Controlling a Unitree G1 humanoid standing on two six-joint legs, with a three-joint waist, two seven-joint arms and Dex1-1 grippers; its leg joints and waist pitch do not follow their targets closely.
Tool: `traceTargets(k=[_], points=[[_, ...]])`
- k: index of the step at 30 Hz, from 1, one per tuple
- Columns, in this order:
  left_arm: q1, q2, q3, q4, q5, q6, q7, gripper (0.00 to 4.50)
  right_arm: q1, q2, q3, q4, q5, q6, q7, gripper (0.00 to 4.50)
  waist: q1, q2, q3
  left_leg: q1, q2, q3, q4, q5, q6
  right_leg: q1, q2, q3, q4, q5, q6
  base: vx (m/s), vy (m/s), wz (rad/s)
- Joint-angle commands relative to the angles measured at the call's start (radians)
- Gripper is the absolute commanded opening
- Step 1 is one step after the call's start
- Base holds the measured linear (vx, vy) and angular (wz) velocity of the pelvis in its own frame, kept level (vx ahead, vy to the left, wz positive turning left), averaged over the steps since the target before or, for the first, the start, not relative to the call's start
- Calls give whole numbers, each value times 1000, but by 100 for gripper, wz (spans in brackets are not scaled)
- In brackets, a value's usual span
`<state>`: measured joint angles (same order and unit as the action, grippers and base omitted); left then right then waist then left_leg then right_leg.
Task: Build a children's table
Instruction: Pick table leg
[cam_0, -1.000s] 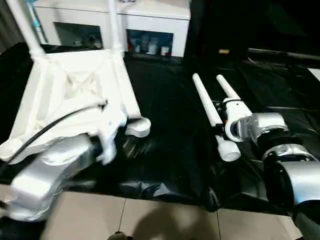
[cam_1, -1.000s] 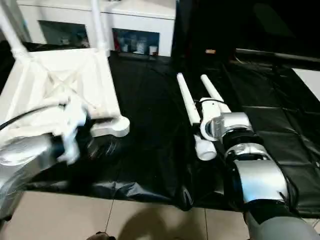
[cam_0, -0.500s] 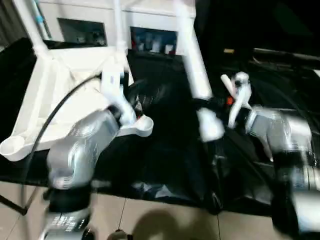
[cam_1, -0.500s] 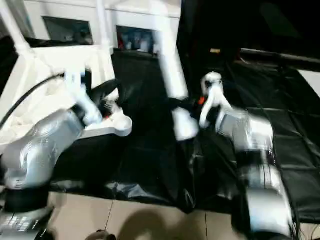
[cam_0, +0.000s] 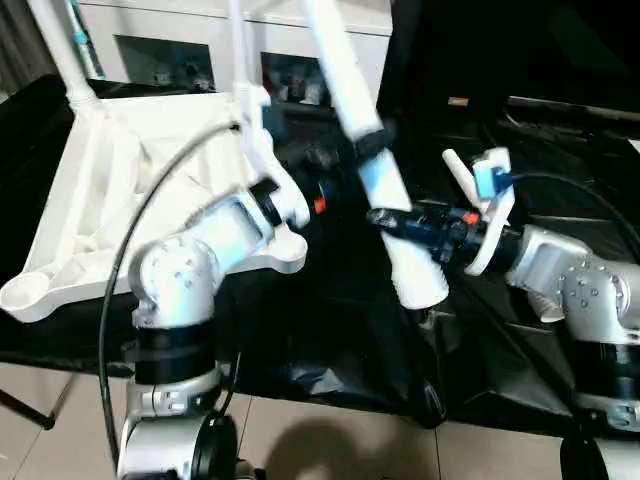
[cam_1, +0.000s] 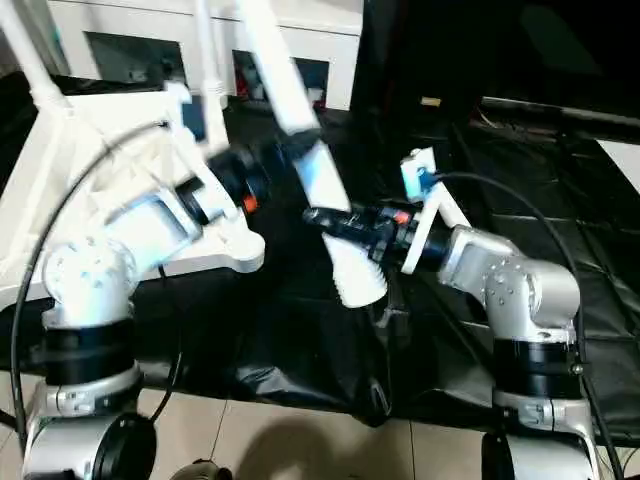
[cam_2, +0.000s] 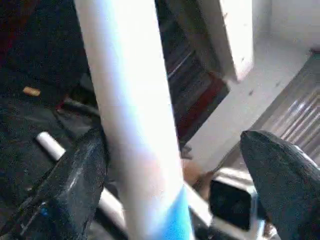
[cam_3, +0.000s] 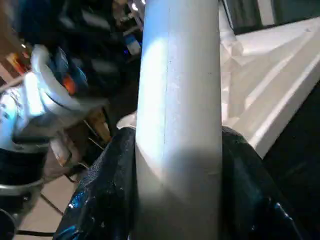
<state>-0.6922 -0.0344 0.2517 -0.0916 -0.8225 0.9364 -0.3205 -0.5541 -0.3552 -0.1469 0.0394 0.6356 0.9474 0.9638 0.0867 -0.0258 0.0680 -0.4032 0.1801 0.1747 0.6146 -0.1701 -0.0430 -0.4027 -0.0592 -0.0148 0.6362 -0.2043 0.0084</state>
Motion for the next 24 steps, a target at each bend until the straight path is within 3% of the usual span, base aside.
traceTargets(k=[1, 6, 8, 11, 15, 20, 24], points=[[-13, -4, 5, -1, -25, 21, 12, 450, -4, -11, 9, -43, 6, -11, -19, 183, -1, -5, -60, 27, 35, -12, -75, -165, -10, 42, -61, 29, -90, -171, -195, 0, 0, 0], [-6, -10, -12, 13, 53, 24, 86, 402, -12, 10, 42, -72, -63, -68, -98, 183, -1, -2, -65, 26, 38, -13, -75, -95, 7, 46, -60, 27, -82, -58, -199, 0, 0, 0], [-1, -20, -24, 23, 104, 19, 147, 387, -4, 4, 112, -105, -142, -122, -119, 183, 0, -2, -64, 25, 39, -13, -76, -88, 5, 48, -59, 26, -81, -35, -197, 0, 0, 0], [2, -39, -16, 27, 97, 18, 187, 367, 6, 15, 148, -133, -169, -139, -137, 183, 0, -2, -66, 26, 37, -12, -76, -82, 12, 51, -60, 28, -80, -9, -197, 0, 0, 0], [-1, -57, 3, 40, 101, -16, 250, 337, 10, 52, 210, -141, -256, -218, -244, 183, 0, 2, -66, 27, 39, -12, -77, -86, 5, 48, -61, 27, -82, -5, -212, 0, 0, 0], [-12, -67, 26, 40, 113, -25, 275, 297, 7, 85, 227, -129, -314, -262, -332, 183, -3, 6, -66, 29, 39, -13, -81, -123, -18, 48, -59, 28, -83, -33, -198, 0, 0, 0], [-12, -73, 28, 36, 114, -29, 292, 268, 10, 93, 239, -131, -335, -276, -345, 183, -1, 9, -69, 28, 37, -14, -79, -112, -19, 52, -57, 28, -79, 10, -195, 0, 0, 0]])
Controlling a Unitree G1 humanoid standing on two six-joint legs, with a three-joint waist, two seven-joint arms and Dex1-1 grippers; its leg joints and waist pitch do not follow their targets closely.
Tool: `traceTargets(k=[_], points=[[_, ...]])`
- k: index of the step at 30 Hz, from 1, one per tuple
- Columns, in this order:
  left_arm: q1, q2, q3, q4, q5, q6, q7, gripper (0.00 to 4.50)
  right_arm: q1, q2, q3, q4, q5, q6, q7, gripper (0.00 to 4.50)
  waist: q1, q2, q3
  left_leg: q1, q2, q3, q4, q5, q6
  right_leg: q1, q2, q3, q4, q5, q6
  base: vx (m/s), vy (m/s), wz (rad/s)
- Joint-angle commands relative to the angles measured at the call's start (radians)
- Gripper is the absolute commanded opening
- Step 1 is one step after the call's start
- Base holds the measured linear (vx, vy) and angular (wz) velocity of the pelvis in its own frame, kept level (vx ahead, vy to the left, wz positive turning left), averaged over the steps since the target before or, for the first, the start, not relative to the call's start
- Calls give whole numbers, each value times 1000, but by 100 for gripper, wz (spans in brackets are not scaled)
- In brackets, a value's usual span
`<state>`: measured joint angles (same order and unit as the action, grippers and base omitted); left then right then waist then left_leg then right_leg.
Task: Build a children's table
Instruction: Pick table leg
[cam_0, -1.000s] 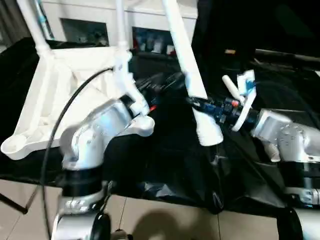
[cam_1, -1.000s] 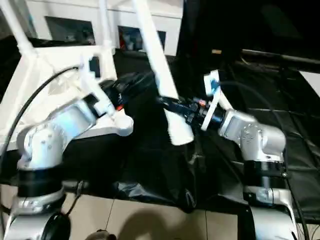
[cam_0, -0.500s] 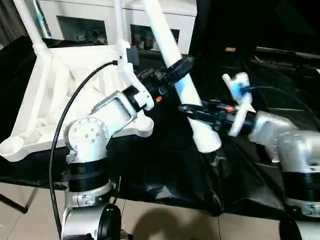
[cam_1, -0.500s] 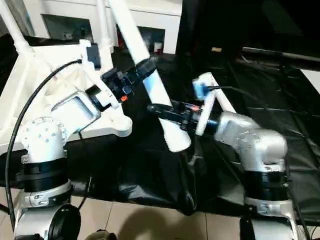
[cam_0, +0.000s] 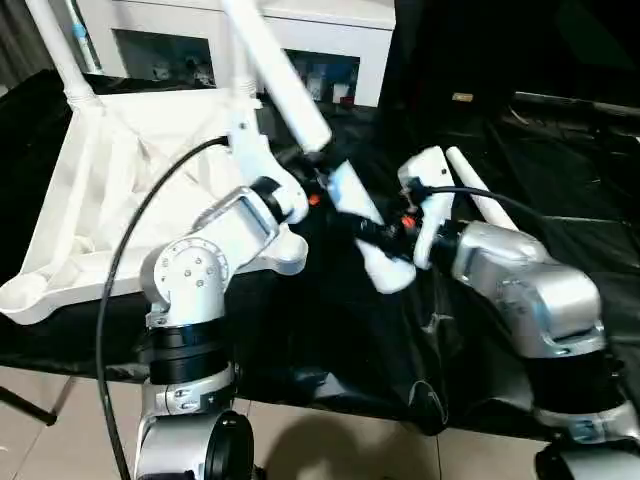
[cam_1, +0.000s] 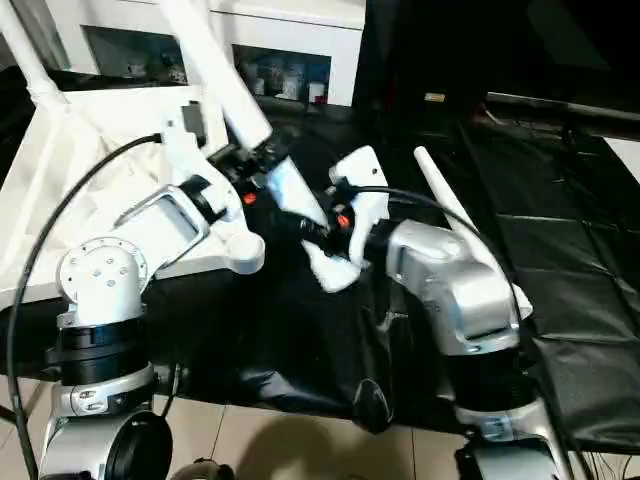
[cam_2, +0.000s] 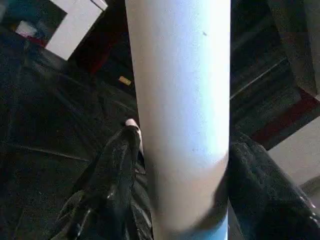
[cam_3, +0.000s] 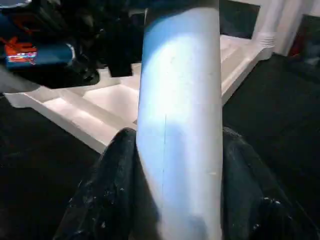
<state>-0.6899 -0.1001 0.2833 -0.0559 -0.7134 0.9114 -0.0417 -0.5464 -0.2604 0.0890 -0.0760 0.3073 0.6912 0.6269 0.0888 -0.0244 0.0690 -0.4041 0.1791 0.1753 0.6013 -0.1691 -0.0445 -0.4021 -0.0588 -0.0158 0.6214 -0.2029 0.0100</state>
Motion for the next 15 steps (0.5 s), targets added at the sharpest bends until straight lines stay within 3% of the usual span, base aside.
traceTargets(k=[1, 5, 6, 15], points=[[-14, -9, -3, 1, 4, -7, 17, 268, 2, -2, 8, -17, -12, -23, -10, 183, -3, 7, -71, 30, 38, -14, -66, -110, -16, 51, -58, 29, -63, 17, -197, 0, 0, 0], [-12, -9, -11, 4, -8, -20, 21, 244, 9, -5, 33, -19, -24, -44, -22, 183, -3, 8, -73, 29, 38, -14, -64, -110, -15, 54, -59, 29, -62, 31, -202, 0, 0, 0], [-11, -9, -12, 3, -9, -20, 19, 220, 11, -5, 36, -21, -25, -45, -24, 183, -4, 7, -74, 30, 38, -14, -63, -106, -13, 55, -58, 29, -60, 39, -202, 0, 0, 0], [-5, -13, -12, -2, -8, -28, 12, 189, 8, -5, 46, -14, -44, -60, -19, 183, -1, 5, -78, 29, 37, -13, -59, -89, -3, 57, -59, 30, -56, 59, -209, 0, 0, 0]])
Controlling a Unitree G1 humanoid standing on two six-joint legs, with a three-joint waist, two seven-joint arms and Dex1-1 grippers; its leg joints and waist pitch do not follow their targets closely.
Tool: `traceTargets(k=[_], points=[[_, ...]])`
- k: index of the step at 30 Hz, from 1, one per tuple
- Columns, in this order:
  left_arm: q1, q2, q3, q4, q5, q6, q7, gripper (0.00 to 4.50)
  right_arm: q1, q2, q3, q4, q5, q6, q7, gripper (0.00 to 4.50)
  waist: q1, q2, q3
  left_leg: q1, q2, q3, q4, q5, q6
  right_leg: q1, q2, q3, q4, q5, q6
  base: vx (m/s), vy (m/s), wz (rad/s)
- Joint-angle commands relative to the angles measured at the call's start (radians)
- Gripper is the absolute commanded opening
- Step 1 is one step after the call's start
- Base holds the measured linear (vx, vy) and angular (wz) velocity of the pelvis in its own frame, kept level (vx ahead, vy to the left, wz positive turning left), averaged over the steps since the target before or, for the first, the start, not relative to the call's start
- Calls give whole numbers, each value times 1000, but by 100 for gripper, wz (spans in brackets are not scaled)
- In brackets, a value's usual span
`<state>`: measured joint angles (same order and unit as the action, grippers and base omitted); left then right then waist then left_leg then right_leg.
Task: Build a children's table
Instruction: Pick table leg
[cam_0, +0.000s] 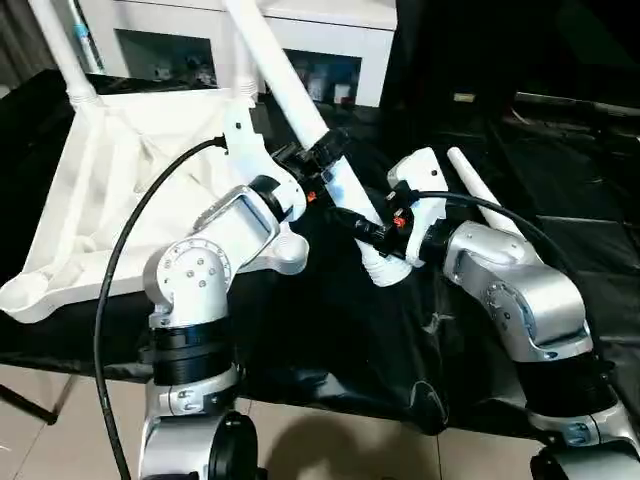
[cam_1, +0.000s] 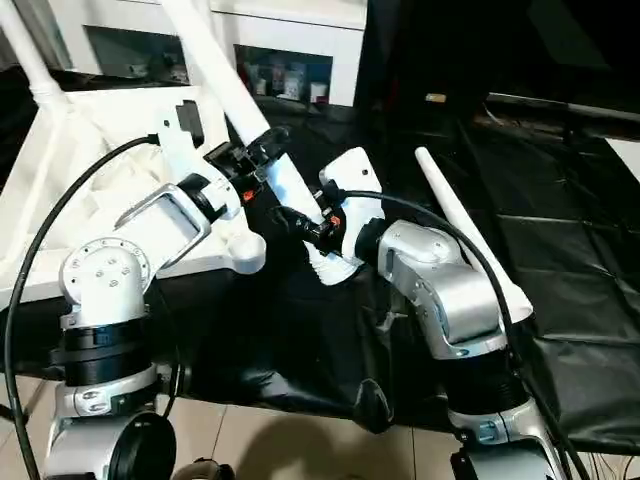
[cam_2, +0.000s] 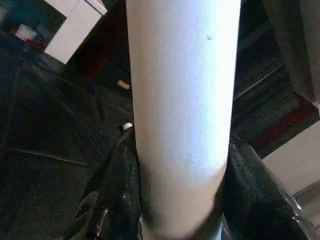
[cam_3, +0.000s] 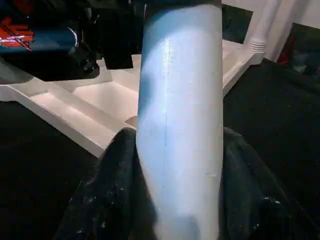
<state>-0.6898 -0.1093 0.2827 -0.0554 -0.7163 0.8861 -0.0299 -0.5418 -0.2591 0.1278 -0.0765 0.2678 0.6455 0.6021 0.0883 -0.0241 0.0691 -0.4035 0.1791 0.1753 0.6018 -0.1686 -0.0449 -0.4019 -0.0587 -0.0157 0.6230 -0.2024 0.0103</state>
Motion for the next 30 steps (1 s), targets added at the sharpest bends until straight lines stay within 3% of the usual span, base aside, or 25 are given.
traceTargets(k=[1, 4, 5, 12, 13, 16, 19, 20, 23, 27, 30], points=[[-4, -2, -13, -4, -8, -7, -4, 187, 2, -8, 10, -11, -5, -19, 5, 183, -1, 4, -78, 29, 37, -13, -60, -87, -1, 57, -58, 29, -58, 61, -209, 0, 0, 0], [-2, 0, -14, -6, -12, -10, -9, 186, 0, -11, 15, -8, -7, -27, 6, 183, -1, 5, -77, 29, 37, -12, -59, -89, 2, 56, -58, 30, -58, 54, -211, 0, 0, 0], [0, 3, -17, -8, -12, -11, -16, 185, -2, -13, 17, -6, -10, -33, 7, 239, 0, 4, -78, 30, 37, -12, -59, -88, 3, 56, -59, 30, -58, 55, -213, 0, 0, 0], [5, 154, -98, -46, -36, 39, -240, 185, -20, -25, -52, -39, 123, 67, 96, 293, 0, 9, -77, 33, 37, -12, -60, -88, 4, 52, -55, 28, -53, 44, -211, 0, 0, 0], [5, 154, -98, -46, -36, 39, -240, 184, -20, -25, -52, -39, 123, 67, 96, 295, -1, 9, -76, 33, 37, -13, -61, -87, -1, 52, -55, 28, -53, 45, -212, 0, 0, 0], [-2, 220, -121, -49, -56, 56, -346, 184, -31, -71, -87, -54, 212, 151, 176, 295, 1, 7, -75, 35, 35, -10, -60, -92, 4, 52, -55, 29, -54, 38, -217, 0, 0, 0], [-1, 338, -153, -67, -112, 65, -589, 184, -47, -155, -117, -46, 336, 273, 318, 295, 3, 6, -71, 34, 36, -9, -63, -102, 1, 51, -56, 30, -54, 8, -217, 0, 0, 0], [-1, 338, -153, -67, -112, 65, -589, 184, -47, -155, -117, -46, 336, 273, 318, 295, 3, 4, -71, 36, 33, -10, -62, -104, 3, 52, -56, 29, -57, -2, -219, 0, 0, 0], [-10, 384, -129, -63, -187, 54, -758, 184, -50, -200, -101, -30, 381, 315, 393, 295, 3, 4, -71, 34, 34, -8, -62, -107, 1, 52, -59, 29, -55, -15, -234, 0, 0, 0], [-27, 384, -105, -54, -242, 66, -814, 184, -38, -219, -67, -41, 389, 329, 435, 295, 2, 4, -69, 35, 36, -7, -62, -122, -8, 50, -60, 29, -55, -36, -244, 0, 0, 0], [-32, 388, -109, -47, -260, 62, -845, 184, -37, -213, -62, -53, 417, 353, 436, 256, 3, 5, -67, 35, 36, -8, -64, -136, -14, 48, -61, 30, -60, -80, -232, 0, 0, 0]])
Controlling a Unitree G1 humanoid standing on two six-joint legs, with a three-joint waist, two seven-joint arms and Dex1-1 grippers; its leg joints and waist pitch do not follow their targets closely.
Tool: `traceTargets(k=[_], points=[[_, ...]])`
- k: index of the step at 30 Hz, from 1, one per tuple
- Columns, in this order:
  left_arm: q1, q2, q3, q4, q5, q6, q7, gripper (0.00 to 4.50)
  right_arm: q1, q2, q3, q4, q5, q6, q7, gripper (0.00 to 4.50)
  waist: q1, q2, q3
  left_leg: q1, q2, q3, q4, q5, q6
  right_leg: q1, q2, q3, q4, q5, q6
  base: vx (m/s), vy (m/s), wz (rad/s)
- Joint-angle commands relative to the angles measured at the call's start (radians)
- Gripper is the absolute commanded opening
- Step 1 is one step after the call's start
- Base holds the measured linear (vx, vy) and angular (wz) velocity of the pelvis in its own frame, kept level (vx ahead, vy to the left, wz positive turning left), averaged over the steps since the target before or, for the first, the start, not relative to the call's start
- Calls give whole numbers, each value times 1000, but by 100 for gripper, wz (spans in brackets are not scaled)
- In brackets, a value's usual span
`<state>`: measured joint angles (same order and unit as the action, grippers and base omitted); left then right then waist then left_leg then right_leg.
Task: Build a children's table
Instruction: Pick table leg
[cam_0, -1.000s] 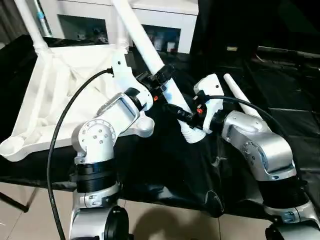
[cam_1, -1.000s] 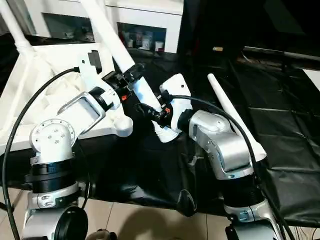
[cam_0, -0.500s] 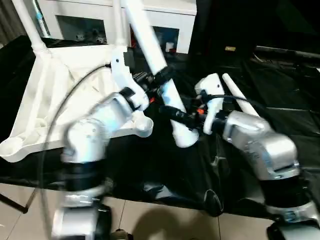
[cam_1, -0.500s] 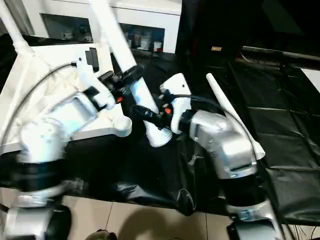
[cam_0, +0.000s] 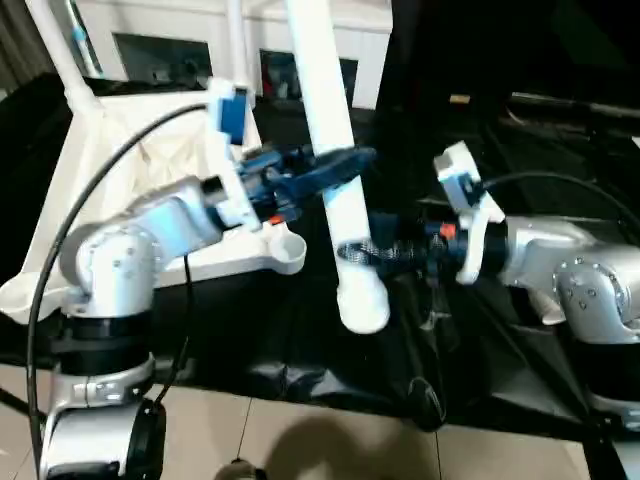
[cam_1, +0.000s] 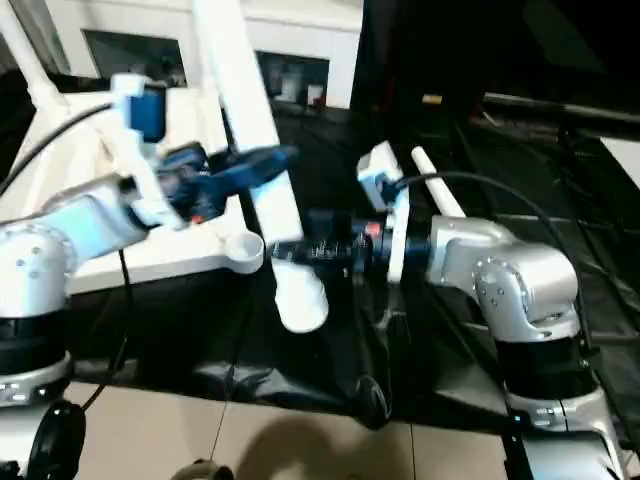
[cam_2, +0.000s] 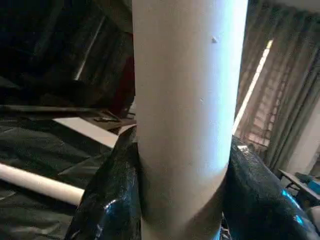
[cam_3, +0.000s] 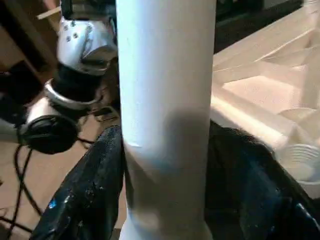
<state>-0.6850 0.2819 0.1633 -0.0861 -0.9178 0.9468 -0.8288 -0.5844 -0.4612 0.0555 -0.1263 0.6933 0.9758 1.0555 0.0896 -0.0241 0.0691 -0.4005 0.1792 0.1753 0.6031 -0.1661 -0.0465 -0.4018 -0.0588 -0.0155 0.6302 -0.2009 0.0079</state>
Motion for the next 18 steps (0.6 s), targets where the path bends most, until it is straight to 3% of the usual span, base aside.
traceTargets(k=[1, 9, 14, 18], points=[[-37, -2, 7, -16, -59, -2, -52, 184, 5, -9, 9, -6, 0, 29, -18, 248, 2, 5, -68, 33, 36, -8, -65, -140, -13, 47, -61, 30, -67, -87, -227, 0, 0, 0], [-40, 18, -14, 19, -36, -29, -104, 184, 6, -23, 17, -8, 17, 40, -4, 194, 2, 8, -68, 32, 36, -10, -68, -142, -31, 46, -60, 29, -67, -85, -216, 0, 0, 0], [-41, 20, -18, 31, -26, -37, -103, 184, 9, -22, 20, -12, 17, 37, -15, 187, 2, 8, -70, 31, 36, -10, -66, -130, -26, 48, -60, 28, -63, -50, -229, 0, 0, 0], [-38, 21, -20, 32, -25, -41, -106, 184, 13, -15, 22, -19, 14, 31, -29, 186, 2, 7, -69, 32, 37, -9, -67, -142, -27, 47, -61, 29, -65, -72, -228, 0, 0, 0]])
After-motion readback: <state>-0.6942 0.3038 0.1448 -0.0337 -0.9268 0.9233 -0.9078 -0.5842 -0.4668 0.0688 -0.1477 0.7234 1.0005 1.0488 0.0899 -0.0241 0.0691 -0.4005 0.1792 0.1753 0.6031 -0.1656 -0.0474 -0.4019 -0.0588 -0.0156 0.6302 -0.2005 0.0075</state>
